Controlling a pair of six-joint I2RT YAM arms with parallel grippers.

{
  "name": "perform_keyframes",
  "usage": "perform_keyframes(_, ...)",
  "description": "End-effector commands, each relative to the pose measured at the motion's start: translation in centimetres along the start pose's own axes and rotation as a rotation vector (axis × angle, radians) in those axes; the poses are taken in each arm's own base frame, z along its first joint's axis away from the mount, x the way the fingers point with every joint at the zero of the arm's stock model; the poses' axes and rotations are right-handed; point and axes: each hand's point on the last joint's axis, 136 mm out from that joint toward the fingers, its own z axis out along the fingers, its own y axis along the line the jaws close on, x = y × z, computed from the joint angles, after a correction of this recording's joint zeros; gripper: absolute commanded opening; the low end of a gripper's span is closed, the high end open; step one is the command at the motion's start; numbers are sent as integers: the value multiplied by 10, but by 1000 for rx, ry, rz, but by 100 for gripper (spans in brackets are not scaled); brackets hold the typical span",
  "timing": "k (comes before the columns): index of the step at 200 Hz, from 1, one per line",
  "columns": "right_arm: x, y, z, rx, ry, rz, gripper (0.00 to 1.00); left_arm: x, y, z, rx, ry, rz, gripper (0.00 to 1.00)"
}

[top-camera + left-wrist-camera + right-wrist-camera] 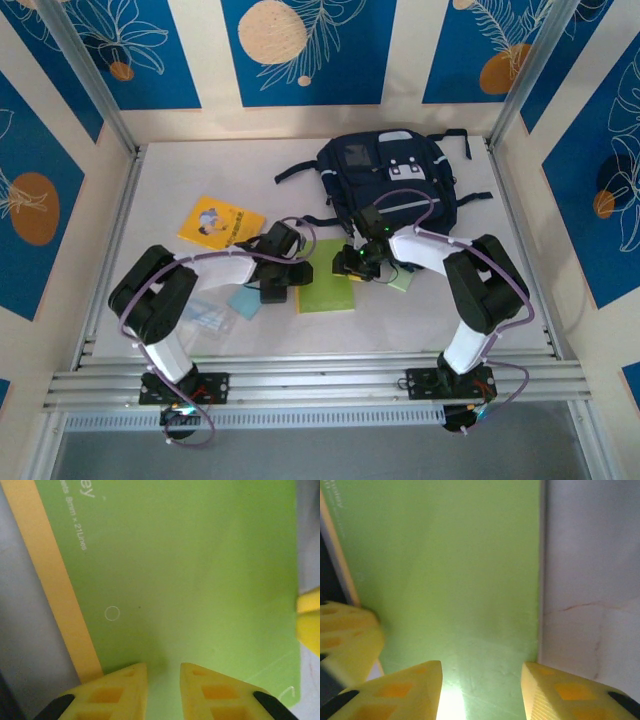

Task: Pack books, pencil case, and school supplies into a backpack

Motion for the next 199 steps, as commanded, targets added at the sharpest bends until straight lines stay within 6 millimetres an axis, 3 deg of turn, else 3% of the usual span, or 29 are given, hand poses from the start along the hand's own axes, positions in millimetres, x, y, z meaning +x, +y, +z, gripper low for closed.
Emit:
perform_keyframes(1, 7, 27, -16, -126, 10, -7, 45, 13, 7, 13, -13, 43, -19, 23)
perform_keyframes(26, 7, 30, -24, -138, 2, -5, 43, 16, 8, 15, -15, 52, -25, 23)
perform_keyframes(78, 6, -23, -15, 109, -32, 10, 49, 14, 9, 11, -35, 46, -6, 23)
perform_keyframes(153, 11, -32, 12, 168, -8, -17, 49, 15, 11, 10, -44, 49, -3, 23)
perform_keyframes(172, 14, -23, 11, 127, 3, -23, 48, 14, 10, 9, -42, 46, -3, 23)
perform_keyframes(199, 17, 10, -5, -28, -2, -36, 45, 14, 11, 11, -49, 49, -5, 23)
